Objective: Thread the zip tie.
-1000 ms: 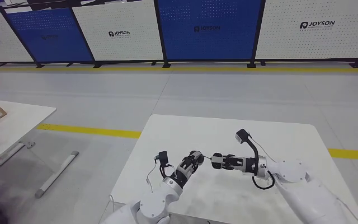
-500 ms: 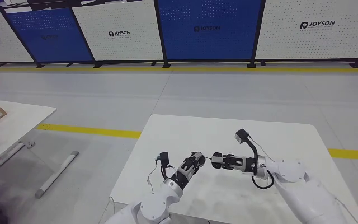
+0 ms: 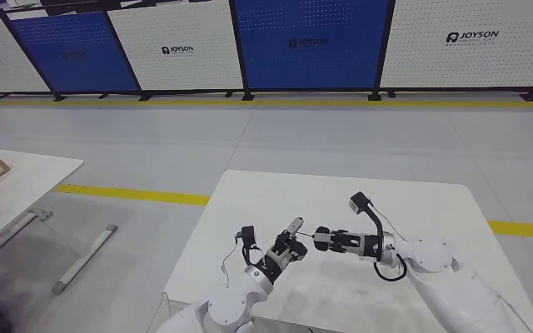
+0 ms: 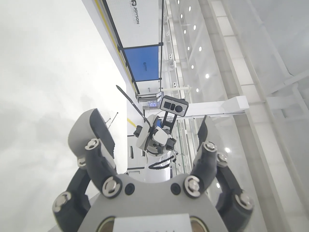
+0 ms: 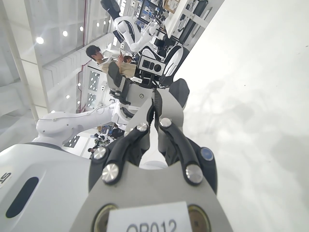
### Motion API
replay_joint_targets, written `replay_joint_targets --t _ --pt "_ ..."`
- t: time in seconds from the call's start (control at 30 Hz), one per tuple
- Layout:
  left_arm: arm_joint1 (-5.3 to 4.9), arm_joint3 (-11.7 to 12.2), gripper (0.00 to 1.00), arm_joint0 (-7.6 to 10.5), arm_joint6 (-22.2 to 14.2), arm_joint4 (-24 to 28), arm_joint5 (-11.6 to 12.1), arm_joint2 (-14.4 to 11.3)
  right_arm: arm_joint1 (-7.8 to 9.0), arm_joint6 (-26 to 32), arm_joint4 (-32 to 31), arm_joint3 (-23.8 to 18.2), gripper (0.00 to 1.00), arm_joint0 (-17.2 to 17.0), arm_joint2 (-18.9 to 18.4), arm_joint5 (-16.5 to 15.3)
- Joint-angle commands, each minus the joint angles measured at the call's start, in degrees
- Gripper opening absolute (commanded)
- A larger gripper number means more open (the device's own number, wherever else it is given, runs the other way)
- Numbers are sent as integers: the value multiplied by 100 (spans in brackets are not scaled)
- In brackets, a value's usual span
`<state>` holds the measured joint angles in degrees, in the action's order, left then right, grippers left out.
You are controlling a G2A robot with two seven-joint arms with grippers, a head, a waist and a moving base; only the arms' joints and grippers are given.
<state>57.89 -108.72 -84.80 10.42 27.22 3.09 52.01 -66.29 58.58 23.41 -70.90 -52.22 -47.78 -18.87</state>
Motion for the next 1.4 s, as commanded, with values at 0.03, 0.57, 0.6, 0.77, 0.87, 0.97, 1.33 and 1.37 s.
replay_joint_targets --t 0.03,0.57,0.6,0.77,0.87,0.97,1.33,1.37 --pt "27 145 100 51 -18 -13 150 75 3 39 -2 -38 0 -32 -35 47" --pt "53 306 43 35 -398 110 139 230 5 95 -2 -29 0 -46 -59 129" --pt "57 309 27 25 -431 135 140 248 5 95 -2 -29 0 -46 -59 129" --pt "68 319 0 -73 -616 170 222 344 5 95 -2 -29 0 -46 -59 129" --pt "68 342 0 -127 -698 119 233 417 5 95 -2 -29 0 -46 -59 129" --pt "71 340 0 -168 -736 50 245 467 5 95 -2 -29 0 -46 -59 129" --pt "115 267 0 -279 -826 -317 215 494 5 95 -2 -29 0 -46 -59 129" --pt "120 265 0 -281 -828 -317 204 497 5 95 -2 -29 0 -46 -59 129"
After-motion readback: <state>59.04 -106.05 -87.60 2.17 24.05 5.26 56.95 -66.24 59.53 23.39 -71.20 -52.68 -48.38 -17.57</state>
